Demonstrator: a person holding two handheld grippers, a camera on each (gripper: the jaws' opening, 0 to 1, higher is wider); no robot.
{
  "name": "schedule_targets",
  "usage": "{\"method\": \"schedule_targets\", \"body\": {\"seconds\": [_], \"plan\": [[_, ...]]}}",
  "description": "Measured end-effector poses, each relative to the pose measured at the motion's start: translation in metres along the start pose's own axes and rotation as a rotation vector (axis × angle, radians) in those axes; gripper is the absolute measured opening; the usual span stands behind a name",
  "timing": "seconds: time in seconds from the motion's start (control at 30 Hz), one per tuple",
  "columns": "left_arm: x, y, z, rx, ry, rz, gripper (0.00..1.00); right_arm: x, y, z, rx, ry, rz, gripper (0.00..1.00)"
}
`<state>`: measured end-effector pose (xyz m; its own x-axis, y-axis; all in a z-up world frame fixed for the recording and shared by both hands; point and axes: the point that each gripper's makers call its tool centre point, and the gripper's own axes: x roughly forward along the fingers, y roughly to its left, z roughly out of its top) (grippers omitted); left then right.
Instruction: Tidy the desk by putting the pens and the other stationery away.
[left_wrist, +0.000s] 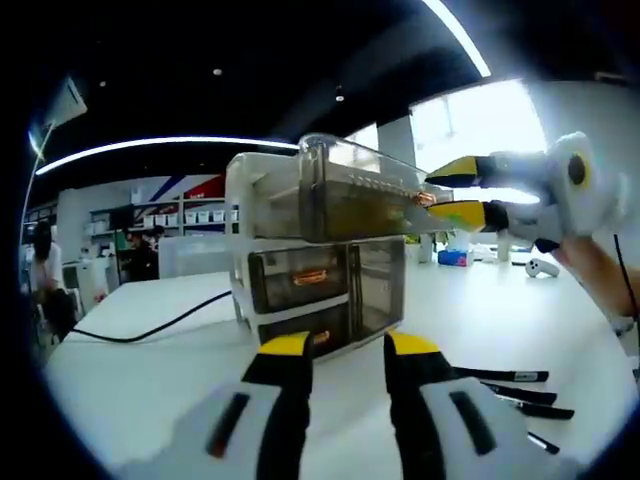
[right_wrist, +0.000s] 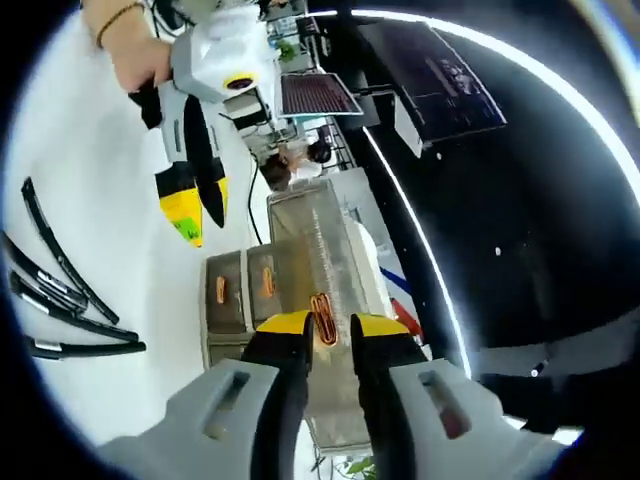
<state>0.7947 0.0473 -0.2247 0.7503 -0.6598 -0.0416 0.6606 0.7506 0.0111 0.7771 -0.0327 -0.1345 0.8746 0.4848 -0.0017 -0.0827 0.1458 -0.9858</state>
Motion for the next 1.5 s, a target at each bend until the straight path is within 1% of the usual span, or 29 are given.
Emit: {"method": "schedule_targets", "body": {"seconds": [0.07, 0.13, 0.17, 0.27, 0.33, 0.43, 0.47, 0.57, 0.63, 0.7, 0.87, 0.93, 1.0, 1.07, 1.2, 1.3, 1.43, 1.5], "plan": [[0.0, 0.0, -0.001, 0.0, 0.004, 0.002, 0.29, 0.003, 0.004, -0.001, -0.036, 0.011, 0.012, 0.18], [0.0, 0.0, 0.0, -0.001, 0.004, 0.003, 0.29, 0.004, 0.005, -0.003, -0.039, 0.02, 0.004, 0.17], [-0.001, 0.0, 0.001, -0.002, 0.003, 0.005, 0.29, 0.003, 0.003, -0.003, -0.038, 0.02, -0.006, 0.13], [-0.001, 0.002, 0.001, -0.007, 0.003, 0.009, 0.28, 0.003, 0.003, -0.004, -0.032, 0.026, -0.001, 0.13], [-0.001, 0.002, 0.001, -0.01, 0.003, 0.01, 0.28, 0.004, 0.003, -0.004, -0.045, 0.032, 0.001, 0.13], [-0.001, 0.0, 0.001, -0.009, 0.004, 0.006, 0.28, 0.003, 0.002, -0.004, -0.04, 0.038, 0.003, 0.13], [-0.001, 0.0, 0.001, -0.006, 0.005, 0.005, 0.28, 0.003, 0.001, -0.003, -0.018, 0.034, 0.005, 0.13], [-0.001, -0.001, 0.0, 0.001, 0.009, 0.007, 0.28, 0.004, -0.001, -0.003, -0.004, 0.038, 0.003, 0.13], [-0.001, 0.001, -0.001, 0.004, 0.013, 0.013, 0.28, 0.005, -0.003, -0.003, -0.056, 0.041, 0.005, 0.12], [-0.001, 0.003, -0.002, -0.005, 0.015, 0.017, 0.28, 0.008, -0.003, -0.004, -0.038, 0.041, 0.015, 0.12], [-0.002, 0.005, 0.0, -0.026, 0.011, 0.017, 0.28, 0.012, -0.004, -0.006, -0.026, 0.053, 0.02, 0.12], [-0.002, 0.004, 0.001, -0.015, 0.009, 0.013, 0.28, 0.016, -0.004, -0.008, -0.021, 0.056, 0.02, 0.12], [-0.003, 0.006, 0.001, -0.003, 0.012, 0.022, 0.28, 0.018, -0.004, -0.01, 0.005, 0.052, 0.019, 0.12], [-0.003, 0.008, 0.001, -0.017, 0.012, 0.024, 0.28, 0.023, -0.005, -0.011, 0.019, 0.05, 0.022, 0.12], [-0.003, 0.007, 0.001, -0.032, 0.007, 0.018, 0.27, 0.033, -0.005, -0.016, 0.006, 0.063, 0.034, 0.12], [-0.003, 0.004, 0.001, -0.025, 0.007, 0.013, 0.27, 0.04, -0.006, -0.02, 0.043, 0.058, 0.042, 0.12], [-0.002, 0.003, 0.001, -0.013, 0.01, 0.012, 0.27, 0.05, -0.006, -0.024, 0.062, 0.068, 0.053, 0.13], [-0.002, 0.003, 0.001, -0.011, 0.01, 0.012, 0.27, 0.053, -0.006, -0.027, 0.123, 0.06, 0.062, 0.13]]}}
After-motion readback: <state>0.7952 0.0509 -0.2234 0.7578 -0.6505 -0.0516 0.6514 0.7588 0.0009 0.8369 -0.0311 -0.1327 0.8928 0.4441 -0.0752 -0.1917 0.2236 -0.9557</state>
